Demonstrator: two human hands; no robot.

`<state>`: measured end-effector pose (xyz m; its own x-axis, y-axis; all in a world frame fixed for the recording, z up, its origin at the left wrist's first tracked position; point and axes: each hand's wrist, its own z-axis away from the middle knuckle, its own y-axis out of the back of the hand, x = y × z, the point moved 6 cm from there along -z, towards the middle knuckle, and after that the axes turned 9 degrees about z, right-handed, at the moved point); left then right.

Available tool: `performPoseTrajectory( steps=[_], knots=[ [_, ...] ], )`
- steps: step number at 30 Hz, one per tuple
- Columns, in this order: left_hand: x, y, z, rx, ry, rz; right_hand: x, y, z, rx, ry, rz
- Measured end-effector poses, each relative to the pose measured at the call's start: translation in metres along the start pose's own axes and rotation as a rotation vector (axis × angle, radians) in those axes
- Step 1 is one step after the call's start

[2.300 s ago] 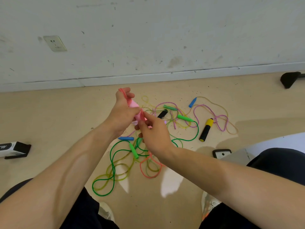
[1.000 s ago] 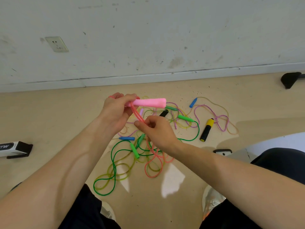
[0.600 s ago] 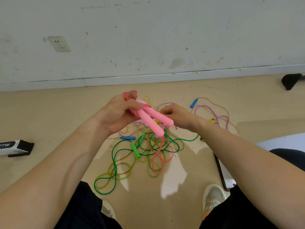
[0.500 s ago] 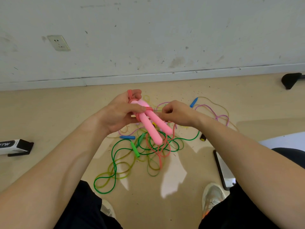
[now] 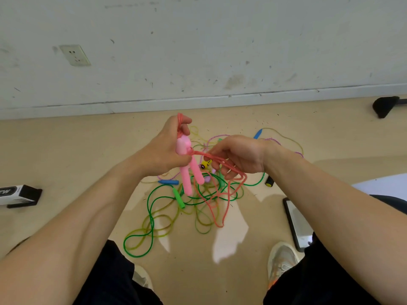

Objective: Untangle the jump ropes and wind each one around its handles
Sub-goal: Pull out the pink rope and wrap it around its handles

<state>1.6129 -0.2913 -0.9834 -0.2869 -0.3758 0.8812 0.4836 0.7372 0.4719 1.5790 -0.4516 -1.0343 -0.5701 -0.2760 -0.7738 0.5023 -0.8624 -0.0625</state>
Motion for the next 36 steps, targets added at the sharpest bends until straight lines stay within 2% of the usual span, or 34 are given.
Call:
performPoseTrajectory(
  steps=[4,7,10,13,17,21,24,26,30,33,36],
  knots=[
    [-0.002,0.001,-0.002,0.133,-0.096,-0.12,-0.001,-0.002,0.001,0.046,0.023,0.042],
    [-0.001,0.009,-0.002,0.301,-0.128,-0.149,-0.013,-0.013,0.007,0.104,0.162,-0.045],
    [0.0,0.009,-0.003,0.484,-0.122,-0.107,-0.021,-0.031,0.011,0.274,0.301,-0.161],
    [-0.001,0.006,-0.002,0.655,-0.077,0.016,-0.015,-0.046,0.012,0.455,0.363,0.049],
    [-0.012,0.01,-0.001,0.792,0.003,0.209,-0.009,-0.061,0.015,0.57,0.495,0.378],
    [-0.035,0.006,0.0,0.802,0.202,0.557,-0.008,-0.07,0.008,0.693,0.571,0.719],
    [-0.038,0.003,0.002,0.817,0.268,0.61,-0.01,-0.073,0.005,0.708,0.574,0.816],
    [-0.036,0.005,0.002,0.847,0.271,0.641,-0.012,-0.075,0.009,0.729,0.617,0.781],
    [-0.04,0.014,-0.001,0.831,0.313,0.839,-0.005,-0.071,0.013,0.723,0.593,0.419],
    [-0.04,0.017,-0.005,0.659,0.346,1.027,0.0,-0.054,0.006,0.62,0.493,0.355],
    [-0.028,0.014,-0.007,0.448,0.348,1.043,0.001,-0.03,-0.001,0.515,0.44,0.413]
  ],
)
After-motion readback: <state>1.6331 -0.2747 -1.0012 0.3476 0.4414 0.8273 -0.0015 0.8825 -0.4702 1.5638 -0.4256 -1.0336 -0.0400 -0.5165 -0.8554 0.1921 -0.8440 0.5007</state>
